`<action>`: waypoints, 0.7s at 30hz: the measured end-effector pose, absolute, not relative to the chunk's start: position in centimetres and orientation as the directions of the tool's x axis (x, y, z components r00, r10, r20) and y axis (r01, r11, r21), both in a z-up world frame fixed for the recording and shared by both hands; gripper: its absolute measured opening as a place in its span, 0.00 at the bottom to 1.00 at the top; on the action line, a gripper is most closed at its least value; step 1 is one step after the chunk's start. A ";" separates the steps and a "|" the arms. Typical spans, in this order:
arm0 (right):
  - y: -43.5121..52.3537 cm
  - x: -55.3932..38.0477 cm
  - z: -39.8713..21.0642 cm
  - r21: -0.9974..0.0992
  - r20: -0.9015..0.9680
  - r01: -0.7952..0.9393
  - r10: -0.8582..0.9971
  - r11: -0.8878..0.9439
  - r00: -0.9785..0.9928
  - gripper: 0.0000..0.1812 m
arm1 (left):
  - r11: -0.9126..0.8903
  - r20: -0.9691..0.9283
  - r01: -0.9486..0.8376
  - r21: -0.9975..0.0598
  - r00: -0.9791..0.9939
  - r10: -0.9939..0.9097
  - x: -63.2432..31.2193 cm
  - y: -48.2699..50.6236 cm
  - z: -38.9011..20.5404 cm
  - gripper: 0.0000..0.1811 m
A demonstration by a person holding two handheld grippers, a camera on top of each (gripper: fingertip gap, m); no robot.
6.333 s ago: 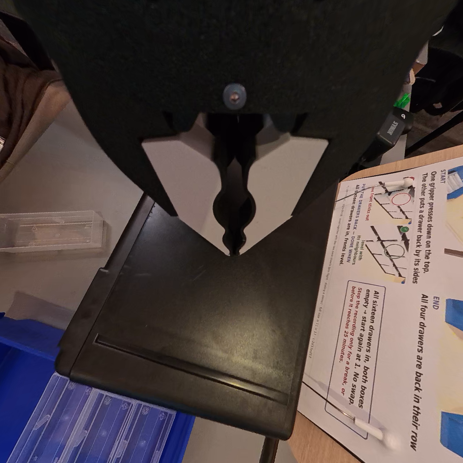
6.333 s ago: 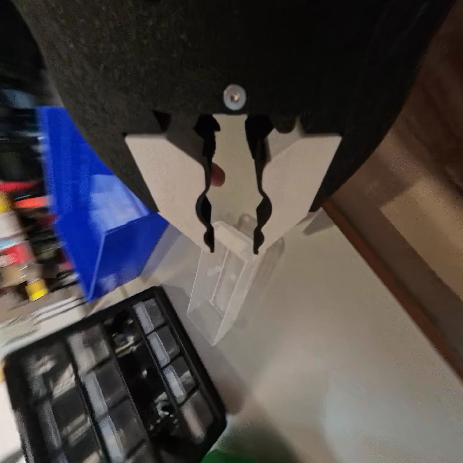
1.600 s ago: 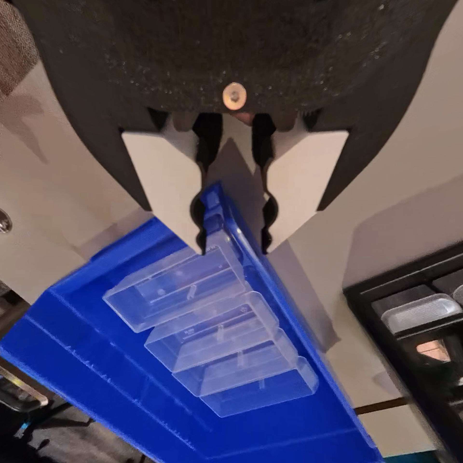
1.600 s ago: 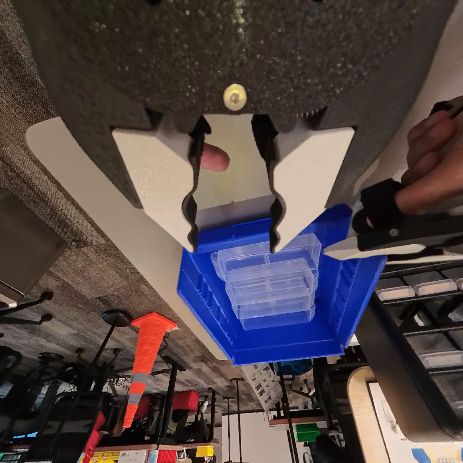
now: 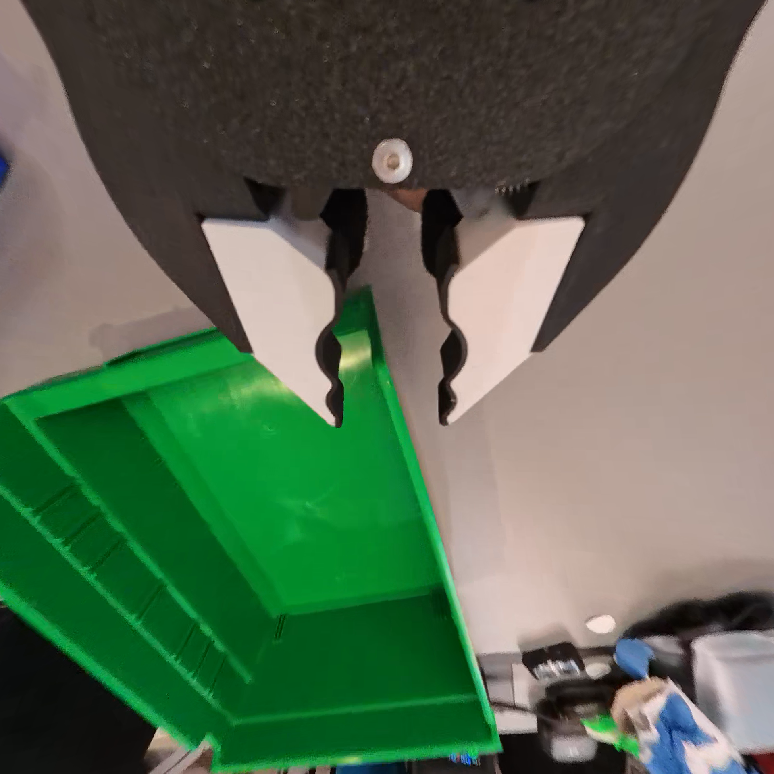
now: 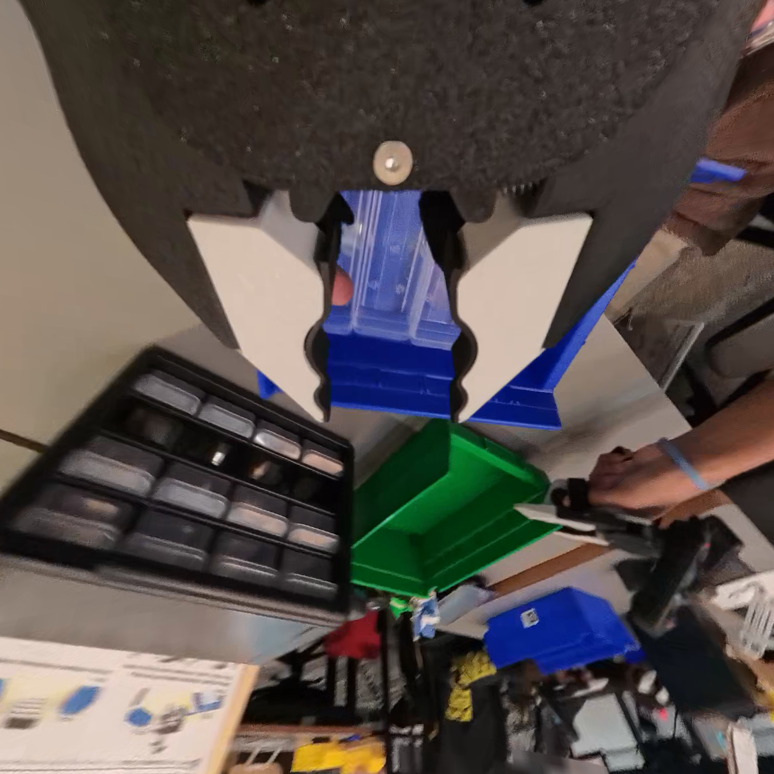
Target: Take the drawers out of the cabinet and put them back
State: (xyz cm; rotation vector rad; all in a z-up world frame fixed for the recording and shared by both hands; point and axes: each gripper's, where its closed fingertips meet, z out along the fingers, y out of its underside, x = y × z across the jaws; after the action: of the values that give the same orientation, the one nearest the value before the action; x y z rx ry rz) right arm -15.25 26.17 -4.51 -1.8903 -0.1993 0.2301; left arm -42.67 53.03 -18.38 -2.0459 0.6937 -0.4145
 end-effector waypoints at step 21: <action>63.6 -31.2 -12.4 -0.204 0.301 0.899 0.849 -0.388 0.435 0.32 | -0.458 0.018 -0.288 -0.841 0.831 -0.555 -49.8 50.7 -19.5 0.01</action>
State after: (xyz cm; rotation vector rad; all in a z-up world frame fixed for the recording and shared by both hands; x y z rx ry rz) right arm -31.17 63.56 -12.40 -2.3578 -1.4958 -0.2092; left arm -49.83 50.69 -19.51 -2.0743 0.6180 -0.3618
